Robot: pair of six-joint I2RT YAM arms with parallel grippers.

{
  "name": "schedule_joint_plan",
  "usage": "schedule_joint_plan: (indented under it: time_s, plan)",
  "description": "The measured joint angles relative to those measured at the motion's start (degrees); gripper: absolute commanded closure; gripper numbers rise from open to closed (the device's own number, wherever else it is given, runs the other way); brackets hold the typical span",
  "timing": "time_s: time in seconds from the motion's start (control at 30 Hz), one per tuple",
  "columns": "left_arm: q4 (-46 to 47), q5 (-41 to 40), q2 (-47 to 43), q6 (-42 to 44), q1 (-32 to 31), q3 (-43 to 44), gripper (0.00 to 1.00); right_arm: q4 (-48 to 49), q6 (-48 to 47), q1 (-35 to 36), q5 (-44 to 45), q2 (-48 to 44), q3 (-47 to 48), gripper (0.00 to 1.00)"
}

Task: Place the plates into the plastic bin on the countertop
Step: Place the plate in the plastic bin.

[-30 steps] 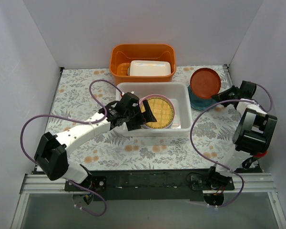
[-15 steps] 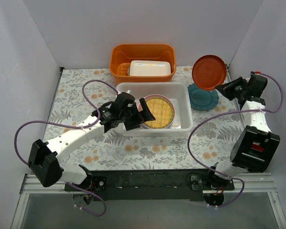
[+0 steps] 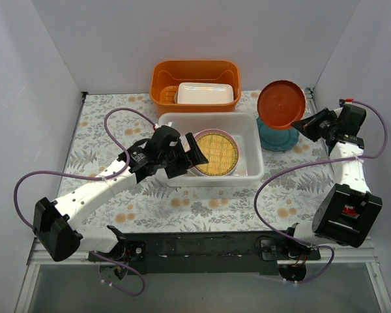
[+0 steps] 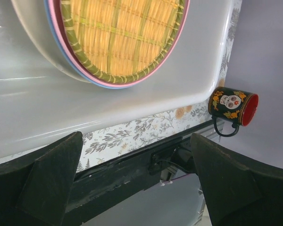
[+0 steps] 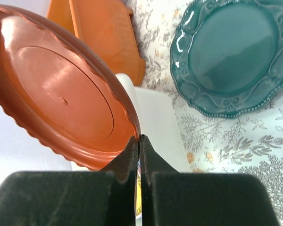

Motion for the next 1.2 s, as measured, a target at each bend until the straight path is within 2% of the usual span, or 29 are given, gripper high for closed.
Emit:
schedule_joint_plan:
  time_s: [0.37, 1.2]
  plan:
    - [-5.6, -5.2, 0.0, 1.3, 0.0, 3.4, 0.02, -5.5, -5.2, 7.7, 0.2, -0.5, -0.1, 0.99]
    - [-5.6, -5.2, 0.1, 1.8, 0.0, 2.9, 0.02, -9.2, -8.1, 30.5, 6.2, 0.0, -0.2, 0.99]
